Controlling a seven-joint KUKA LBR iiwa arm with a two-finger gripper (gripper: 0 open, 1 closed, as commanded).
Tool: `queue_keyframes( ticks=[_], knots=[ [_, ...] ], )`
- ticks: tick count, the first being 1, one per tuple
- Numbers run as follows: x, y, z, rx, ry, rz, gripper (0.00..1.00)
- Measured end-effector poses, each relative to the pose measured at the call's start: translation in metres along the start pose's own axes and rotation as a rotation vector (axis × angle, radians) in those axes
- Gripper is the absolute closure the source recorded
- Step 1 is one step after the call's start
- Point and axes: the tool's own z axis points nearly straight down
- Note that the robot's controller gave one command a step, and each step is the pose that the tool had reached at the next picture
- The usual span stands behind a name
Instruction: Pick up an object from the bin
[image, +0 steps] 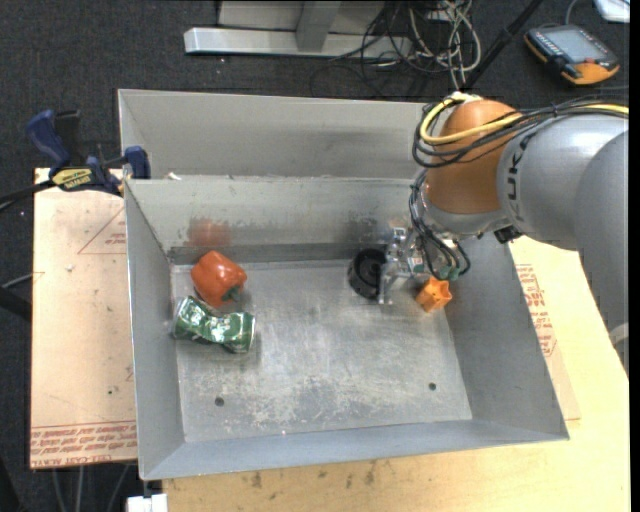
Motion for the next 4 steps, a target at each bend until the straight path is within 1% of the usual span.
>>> queue_keyframes(
  ticks=[1,2,3,4],
  knots=[
    [0.018,0.004,0.002,0.002,0.011,-0.189,0.00],
    [0.012,0.006,-0.001,-0.001,-0.019,-0.188,1.00],
    [0.012,0.006,-0.001,-0.001,-0.019,-0.188,1.00],
    [0.048,-0.003,0.000,-0.004,0.017,-0.313,0.00]
  ],
)
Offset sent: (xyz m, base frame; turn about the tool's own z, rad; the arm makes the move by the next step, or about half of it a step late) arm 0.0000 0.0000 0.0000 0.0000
